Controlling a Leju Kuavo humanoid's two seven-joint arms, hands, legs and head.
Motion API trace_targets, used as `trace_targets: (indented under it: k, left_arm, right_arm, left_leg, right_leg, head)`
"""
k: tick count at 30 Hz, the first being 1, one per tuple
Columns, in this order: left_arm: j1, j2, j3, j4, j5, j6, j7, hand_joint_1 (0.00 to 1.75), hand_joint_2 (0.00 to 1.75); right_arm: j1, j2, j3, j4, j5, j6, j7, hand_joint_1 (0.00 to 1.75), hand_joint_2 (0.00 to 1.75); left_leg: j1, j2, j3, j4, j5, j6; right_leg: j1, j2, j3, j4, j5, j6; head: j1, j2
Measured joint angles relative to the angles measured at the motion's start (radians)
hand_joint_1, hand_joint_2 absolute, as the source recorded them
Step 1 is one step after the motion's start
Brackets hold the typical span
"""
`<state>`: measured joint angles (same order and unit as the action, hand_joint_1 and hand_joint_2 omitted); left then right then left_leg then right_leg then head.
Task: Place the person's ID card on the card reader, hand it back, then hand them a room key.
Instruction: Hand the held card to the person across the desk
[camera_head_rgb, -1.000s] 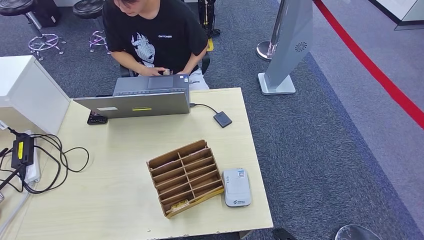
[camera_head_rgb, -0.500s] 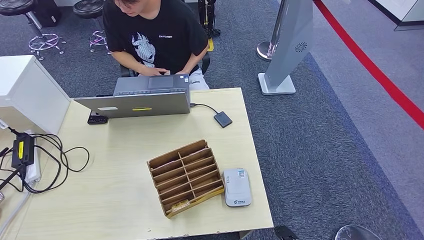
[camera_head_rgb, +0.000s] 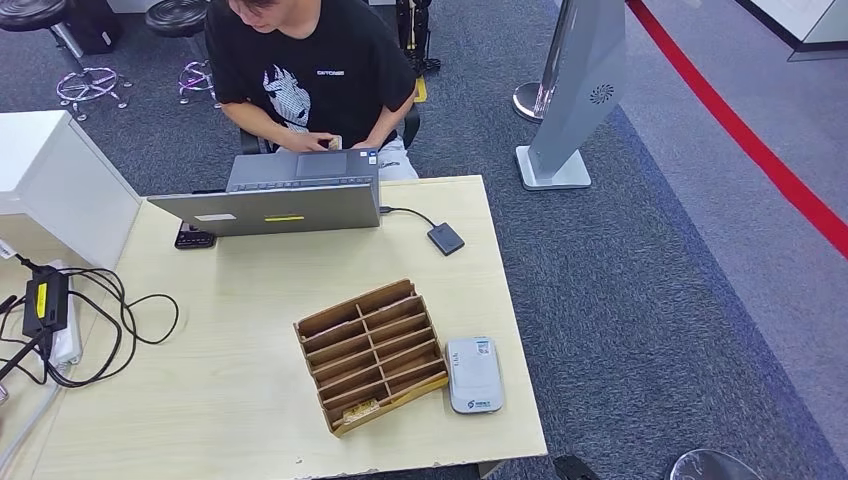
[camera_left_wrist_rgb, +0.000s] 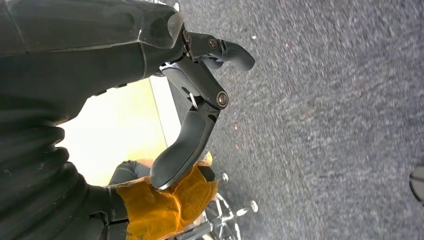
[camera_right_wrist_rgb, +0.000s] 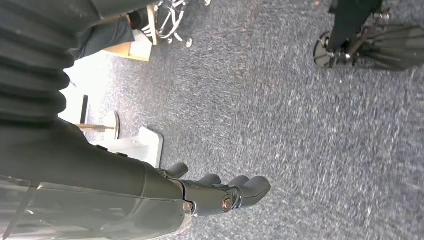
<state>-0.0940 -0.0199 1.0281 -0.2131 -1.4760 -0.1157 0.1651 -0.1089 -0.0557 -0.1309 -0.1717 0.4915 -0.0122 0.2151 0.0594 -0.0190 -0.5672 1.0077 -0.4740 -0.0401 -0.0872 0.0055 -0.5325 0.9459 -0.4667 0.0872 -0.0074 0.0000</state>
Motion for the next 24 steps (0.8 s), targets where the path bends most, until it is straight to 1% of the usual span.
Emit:
trace_targets:
  k: [2, 6, 9, 14, 17, 20, 22, 24]
  left_arm:
    - [0.000, -0.001, 0.000, 0.000, 0.001, -0.003, -0.005, 0.00, 1.75]
    - [0.000, -0.003, 0.000, 0.000, 0.002, 0.022, -0.019, 0.00, 1.75]
    - [0.000, -0.002, 0.000, 0.000, 0.001, 0.031, -0.022, 0.00, 1.75]
    - [0.000, 0.000, 0.000, 0.000, 0.000, 0.012, -0.019, 0.00, 1.75]
    - [0.000, -0.001, 0.000, 0.000, -0.005, 0.003, -0.010, 0.00, 1.75]
    - [0.000, -0.001, 0.000, 0.000, -0.011, 0.020, -0.003, 0.00, 1.75]
    - [0.000, -0.001, 0.000, 0.000, -0.015, 0.030, 0.000, 0.00, 1.75]
    - [0.000, 0.000, 0.000, 0.000, -0.014, 0.026, 0.000, 0.00, 1.75]
  right_arm:
    - [0.000, -0.001, -0.003, 0.000, -0.001, 0.007, -0.005, 0.00, 1.75]
    - [0.000, -0.002, -0.006, 0.000, -0.001, 0.043, -0.026, 0.00, 0.00]
    - [0.001, -0.002, -0.006, 0.000, 0.003, 0.042, -0.030, 0.00, 0.00]
    - [0.000, -0.002, -0.007, 0.000, 0.009, 0.003, -0.020, 0.00, 0.00]
    - [-0.001, -0.002, -0.010, 0.000, 0.009, 0.024, -0.015, 0.00, 0.00]
    - [0.001, -0.002, -0.011, 0.000, 0.013, 0.054, -0.008, 0.00, 0.00]
    - [0.003, -0.001, -0.011, 0.000, 0.019, 0.053, -0.006, 0.00, 0.00]
    - [0.005, -0.001, -0.012, 0.000, 0.025, 0.033, -0.006, 0.00, 0.00]
  left_leg:
    - [0.000, 0.000, 0.000, 0.000, 0.000, 0.000]
    - [0.000, 0.000, 0.000, 0.000, 0.000, 0.000]
    - [0.000, 0.000, 0.000, 0.000, 0.000, 0.000]
    - [0.000, 0.000, 0.000, 0.000, 0.000, 0.000]
    - [0.000, 0.000, 0.000, 0.000, 0.000, 0.000]
    - [0.000, 0.000, 0.000, 0.000, 0.000, 0.000]
    - [0.000, 0.000, 0.000, 0.000, 0.000, 0.000]
    - [0.000, 0.000, 0.000, 0.000, 0.000, 0.000]
  right_leg:
    - [0.000, 0.000, 0.000, 0.000, 0.000, 0.000]
    - [0.000, 0.000, 0.000, 0.000, 0.000, 0.000]
    - [0.000, 0.000, 0.000, 0.000, 0.000, 0.000]
    - [0.000, 0.000, 0.000, 0.000, 0.000, 0.000]
    - [0.000, 0.000, 0.000, 0.000, 0.000, 0.000]
    - [0.000, 0.000, 0.000, 0.000, 0.000, 0.000]
    - [0.000, 0.000, 0.000, 0.000, 0.000, 0.000]
    - [0.000, 0.000, 0.000, 0.000, 0.000, 0.000]
  head:
    - [0.000, 0.000]
    - [0.000, 0.000]
    - [0.000, 0.000]
    - [0.000, 0.000]
    - [0.000, 0.000]
    - [0.000, 0.000]
    - [0.000, 0.000]
    - [0.000, 0.000]
